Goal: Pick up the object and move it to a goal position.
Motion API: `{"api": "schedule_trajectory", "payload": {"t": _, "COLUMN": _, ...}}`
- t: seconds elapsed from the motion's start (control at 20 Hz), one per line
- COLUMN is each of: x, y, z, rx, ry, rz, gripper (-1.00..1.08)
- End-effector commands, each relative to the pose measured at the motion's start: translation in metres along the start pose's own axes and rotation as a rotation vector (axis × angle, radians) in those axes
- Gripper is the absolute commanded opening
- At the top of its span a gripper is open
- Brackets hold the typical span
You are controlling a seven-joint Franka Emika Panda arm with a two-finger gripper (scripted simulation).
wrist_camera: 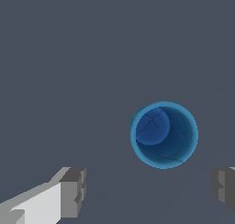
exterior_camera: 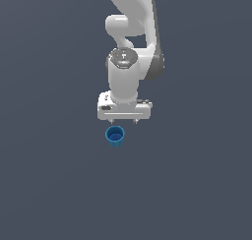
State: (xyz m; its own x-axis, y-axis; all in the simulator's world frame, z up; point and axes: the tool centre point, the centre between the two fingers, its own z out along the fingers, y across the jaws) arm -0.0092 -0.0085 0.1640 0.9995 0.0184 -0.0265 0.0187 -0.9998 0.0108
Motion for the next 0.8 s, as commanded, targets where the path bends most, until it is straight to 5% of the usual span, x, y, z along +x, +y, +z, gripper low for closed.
{"api": "schedule_trajectory", "payload": {"t": 0.0, "x": 0.000, "y": 0.000, "z": 0.000, "rx": 0.000, "ry": 0.000, "rz": 0.000, "gripper": 0.28}}
{"api": "schedule_trajectory", "payload": {"t": 0.75, "x": 0.004, "y": 0.008, "z": -0.007, "rx": -0.014, "ry": 0.015, "rz": 0.040, "gripper": 0.28}}
